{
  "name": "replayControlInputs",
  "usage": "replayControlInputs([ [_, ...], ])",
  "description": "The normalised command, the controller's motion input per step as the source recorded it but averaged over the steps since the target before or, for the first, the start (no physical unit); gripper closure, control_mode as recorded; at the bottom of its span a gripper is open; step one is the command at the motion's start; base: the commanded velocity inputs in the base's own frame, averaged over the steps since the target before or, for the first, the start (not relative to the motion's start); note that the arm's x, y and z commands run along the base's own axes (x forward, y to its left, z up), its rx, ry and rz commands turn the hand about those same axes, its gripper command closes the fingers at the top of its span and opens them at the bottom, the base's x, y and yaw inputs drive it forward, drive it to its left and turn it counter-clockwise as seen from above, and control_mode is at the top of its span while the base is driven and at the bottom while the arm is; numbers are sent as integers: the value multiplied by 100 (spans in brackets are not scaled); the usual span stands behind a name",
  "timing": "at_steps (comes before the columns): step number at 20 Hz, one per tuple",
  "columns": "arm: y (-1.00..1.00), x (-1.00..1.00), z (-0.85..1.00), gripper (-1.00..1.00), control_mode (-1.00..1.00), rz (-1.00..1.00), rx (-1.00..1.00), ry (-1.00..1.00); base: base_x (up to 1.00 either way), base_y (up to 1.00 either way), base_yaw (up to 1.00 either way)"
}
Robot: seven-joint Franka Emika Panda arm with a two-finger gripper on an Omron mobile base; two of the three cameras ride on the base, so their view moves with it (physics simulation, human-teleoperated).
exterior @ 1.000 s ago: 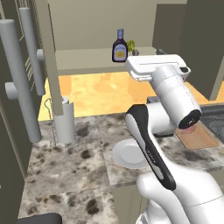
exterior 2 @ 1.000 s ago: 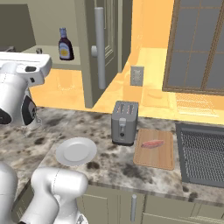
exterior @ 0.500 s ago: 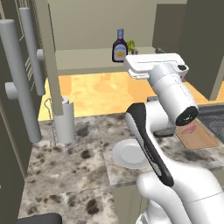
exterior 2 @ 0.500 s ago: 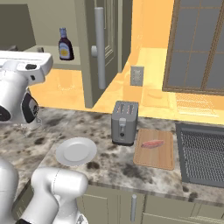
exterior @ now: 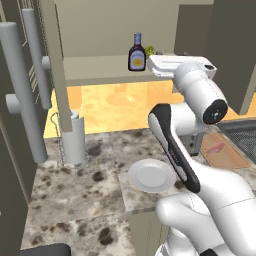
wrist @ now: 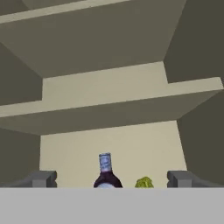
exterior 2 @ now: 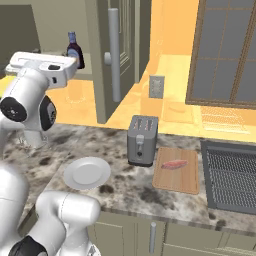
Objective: Pick the steak from the plate and place it on the cutting board. Then pick the condiment bottle from the cabinet and place it next to the cutting board.
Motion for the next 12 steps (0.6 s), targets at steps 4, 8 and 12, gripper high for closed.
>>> replayControlInputs([
  [4, -9, 39, 0, -100, -100, -3, 4, 16, 0, 0, 0],
  [8, 0, 36, 0, -100, -100, 0, 3, 18, 0, 0, 0],
  [12, 3, 19, 0, -100, -100, 0, 1, 15, 0, 0, 0],
])
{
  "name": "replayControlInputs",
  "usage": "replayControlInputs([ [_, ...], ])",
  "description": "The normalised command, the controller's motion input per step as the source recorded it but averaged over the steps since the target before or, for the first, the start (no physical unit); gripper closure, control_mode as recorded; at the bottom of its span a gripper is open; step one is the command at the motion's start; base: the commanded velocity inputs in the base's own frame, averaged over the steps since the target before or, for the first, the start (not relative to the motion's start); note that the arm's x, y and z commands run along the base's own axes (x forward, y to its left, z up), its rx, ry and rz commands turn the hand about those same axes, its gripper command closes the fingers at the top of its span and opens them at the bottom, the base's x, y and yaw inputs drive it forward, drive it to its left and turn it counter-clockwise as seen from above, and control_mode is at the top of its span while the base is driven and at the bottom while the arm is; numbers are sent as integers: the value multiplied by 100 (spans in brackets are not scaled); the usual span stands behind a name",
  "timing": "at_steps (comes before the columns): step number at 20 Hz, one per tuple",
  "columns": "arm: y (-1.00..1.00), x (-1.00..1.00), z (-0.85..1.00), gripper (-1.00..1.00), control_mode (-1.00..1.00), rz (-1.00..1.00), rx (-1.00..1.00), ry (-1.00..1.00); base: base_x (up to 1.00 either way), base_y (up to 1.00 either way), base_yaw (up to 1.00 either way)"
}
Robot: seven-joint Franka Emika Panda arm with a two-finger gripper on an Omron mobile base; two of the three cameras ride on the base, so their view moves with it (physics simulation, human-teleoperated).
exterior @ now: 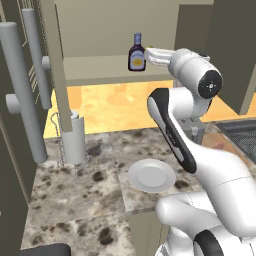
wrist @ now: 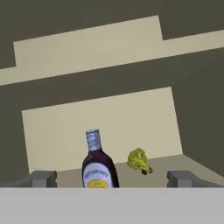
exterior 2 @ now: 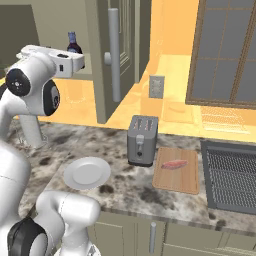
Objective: Pick the steak from the plate and place it on the cutting board. Then pick the condiment bottle from the cabinet and place it next to the cutting board.
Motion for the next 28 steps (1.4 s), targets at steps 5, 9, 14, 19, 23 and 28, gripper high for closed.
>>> replayControlInputs([
  [5, 11, 5, 0, -100, -100, 0, 0, 9, 0, 0, 0],
  [9, 21, 0, 0, -100, -100, 0, 0, 0, 0, 0, 0],
  [14, 19, 0, 0, -100, -100, 0, 0, 0, 0, 0, 0],
  [19, 4, 4, 0, -100, -100, 0, 0, 0, 0, 0, 0],
  [23, 0, 23, -3, -100, -100, 0, 0, 0, 0, 0, 0],
  [28, 0, 29, -4, -100, -100, 0, 0, 0, 0, 0, 0],
])
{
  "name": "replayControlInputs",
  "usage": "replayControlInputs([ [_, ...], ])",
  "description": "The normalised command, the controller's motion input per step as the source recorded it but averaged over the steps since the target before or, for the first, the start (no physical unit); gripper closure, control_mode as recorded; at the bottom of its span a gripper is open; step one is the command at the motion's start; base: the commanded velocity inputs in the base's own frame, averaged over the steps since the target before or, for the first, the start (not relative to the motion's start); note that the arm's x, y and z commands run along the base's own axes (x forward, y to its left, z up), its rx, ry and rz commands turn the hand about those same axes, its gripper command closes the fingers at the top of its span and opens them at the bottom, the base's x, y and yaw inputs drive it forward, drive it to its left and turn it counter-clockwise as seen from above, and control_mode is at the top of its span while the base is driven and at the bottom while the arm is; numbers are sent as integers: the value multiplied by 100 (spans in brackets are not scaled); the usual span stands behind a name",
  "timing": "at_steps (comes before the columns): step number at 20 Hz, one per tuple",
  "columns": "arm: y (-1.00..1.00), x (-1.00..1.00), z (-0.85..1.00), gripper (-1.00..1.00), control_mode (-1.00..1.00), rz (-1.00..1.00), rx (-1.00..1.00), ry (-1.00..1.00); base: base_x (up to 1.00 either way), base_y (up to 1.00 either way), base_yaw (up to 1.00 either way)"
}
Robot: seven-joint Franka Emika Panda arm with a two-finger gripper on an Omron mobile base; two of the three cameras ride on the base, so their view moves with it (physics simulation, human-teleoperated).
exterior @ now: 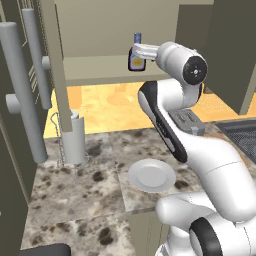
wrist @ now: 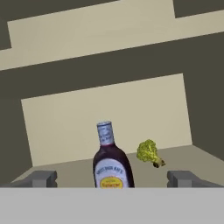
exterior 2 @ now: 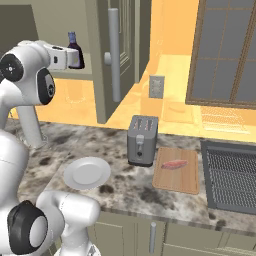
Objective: Pick the steak from the plate and place it on the cutting board. Then pick the condiment bottle from the cabinet and place it next to the cutting board.
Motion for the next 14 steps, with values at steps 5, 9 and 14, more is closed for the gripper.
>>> replayControlInputs([
  [5, 0, 25, -3, -100, -100, 0, 0, 0, 0, 0, 0],
  [9, 1, 17, 0, -100, -100, 0, 0, 0, 0, 0, 0],
  [14, 8, 14, 0, -100, -100, 0, 0, 0, 0, 0, 0],
])
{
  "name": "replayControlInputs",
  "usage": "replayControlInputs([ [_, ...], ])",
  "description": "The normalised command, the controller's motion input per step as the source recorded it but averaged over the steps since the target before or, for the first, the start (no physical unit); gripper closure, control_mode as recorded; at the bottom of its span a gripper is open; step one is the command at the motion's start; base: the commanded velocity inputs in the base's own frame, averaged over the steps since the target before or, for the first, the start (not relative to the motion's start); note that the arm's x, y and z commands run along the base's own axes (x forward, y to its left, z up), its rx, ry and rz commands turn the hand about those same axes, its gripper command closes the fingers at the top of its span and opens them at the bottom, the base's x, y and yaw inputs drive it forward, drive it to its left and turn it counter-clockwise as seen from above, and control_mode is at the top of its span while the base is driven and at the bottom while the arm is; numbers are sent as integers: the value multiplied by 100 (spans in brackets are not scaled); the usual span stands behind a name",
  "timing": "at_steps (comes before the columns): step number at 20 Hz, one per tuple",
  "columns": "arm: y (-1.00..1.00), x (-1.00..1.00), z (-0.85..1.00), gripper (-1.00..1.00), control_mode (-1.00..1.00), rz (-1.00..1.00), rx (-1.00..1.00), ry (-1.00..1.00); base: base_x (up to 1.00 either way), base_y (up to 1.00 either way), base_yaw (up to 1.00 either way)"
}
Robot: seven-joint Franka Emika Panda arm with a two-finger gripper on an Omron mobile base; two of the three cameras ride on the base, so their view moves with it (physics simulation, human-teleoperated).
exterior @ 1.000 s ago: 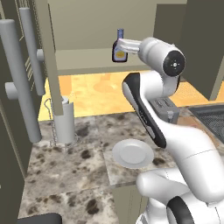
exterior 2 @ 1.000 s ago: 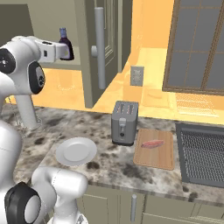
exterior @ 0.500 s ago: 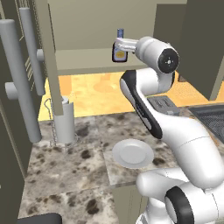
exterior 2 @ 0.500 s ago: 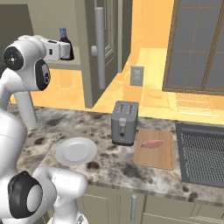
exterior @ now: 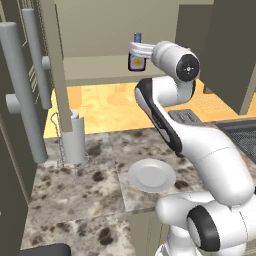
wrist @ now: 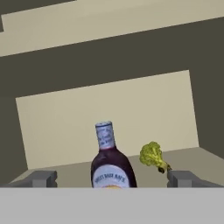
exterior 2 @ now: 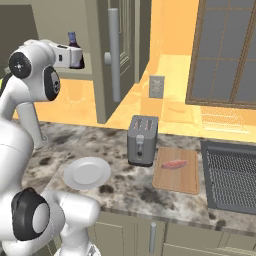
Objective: Pick the steak from the plate and place it on the cutting board. Then pick the condiment bottle from the cabinet and place it next to the cutting board.
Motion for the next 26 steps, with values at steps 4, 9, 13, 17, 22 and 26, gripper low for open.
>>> replayControlInputs([
  [4, 14, 6, 0, -100, -100, 0, 0, 0, 0, 0, 0],
  [9, 14, 8, 0, -100, -100, 0, 0, 0, 0, 0, 0],
  [13, 3, 13, 3, -100, -100, 0, 0, 1, 0, 0, 0],
  [17, 0, 9, 0, -100, -100, -1, -1, 1, 0, 0, 0],
  [22, 0, 8, 0, -100, -100, -1, -2, 1, 0, 0, 0],
  [26, 0, 3, 0, -100, -100, -2, -4, 0, 0, 0, 0],
])
